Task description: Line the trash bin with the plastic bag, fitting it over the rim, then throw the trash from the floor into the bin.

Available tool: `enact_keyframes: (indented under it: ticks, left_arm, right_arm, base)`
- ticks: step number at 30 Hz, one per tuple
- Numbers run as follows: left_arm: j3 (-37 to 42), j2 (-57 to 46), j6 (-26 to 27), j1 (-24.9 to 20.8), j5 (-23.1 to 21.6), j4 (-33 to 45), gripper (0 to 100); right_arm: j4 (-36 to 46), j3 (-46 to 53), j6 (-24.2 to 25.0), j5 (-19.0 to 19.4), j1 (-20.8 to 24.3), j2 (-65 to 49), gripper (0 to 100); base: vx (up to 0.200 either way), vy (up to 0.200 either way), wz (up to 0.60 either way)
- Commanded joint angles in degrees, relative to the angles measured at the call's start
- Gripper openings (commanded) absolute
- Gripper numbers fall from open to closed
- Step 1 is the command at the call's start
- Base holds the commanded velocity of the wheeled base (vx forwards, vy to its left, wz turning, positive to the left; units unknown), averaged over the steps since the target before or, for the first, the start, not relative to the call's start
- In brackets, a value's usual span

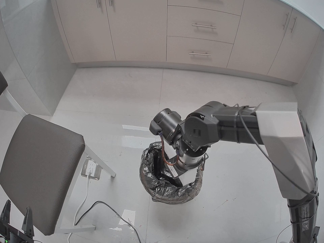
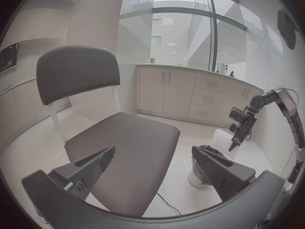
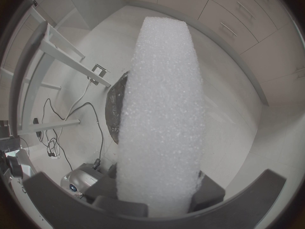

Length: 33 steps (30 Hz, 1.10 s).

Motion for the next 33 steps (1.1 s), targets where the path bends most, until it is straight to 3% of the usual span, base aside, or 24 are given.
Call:
enact_keyframes:
  ticks: [1, 14, 22, 33]
  left_arm:
    - [0.0, -0.8, 0.0, 0.0, 0.0, 0.0, 100]
    - [0.0, -0.8, 0.0, 0.0, 0.0, 0.0, 100]
    - [0.0, -0.8, 0.0, 0.0, 0.0, 0.0, 100]
    - [0.0, -0.8, 0.0, 0.0, 0.0, 0.0, 100]
  right_arm:
    - [0.0, 0.0, -0.5, 0.0, 1.0, 3.5, 0]
    - [0.8, 0.0, -0.4, 0.5, -1.1, 16.1, 0]
    - [-6.4, 0.0, -0.5, 0.1, -2.3, 13.7, 0]
    - [-6.9, 0.0, -0.3, 0.1, -2.6, 11.8, 0]
  base:
    - [0.000, 0.000, 0.00]
    - [0.000, 0.000, 0.00]
    - [0.000, 0.000, 0.00]
    - [0.000, 0.000, 0.00]
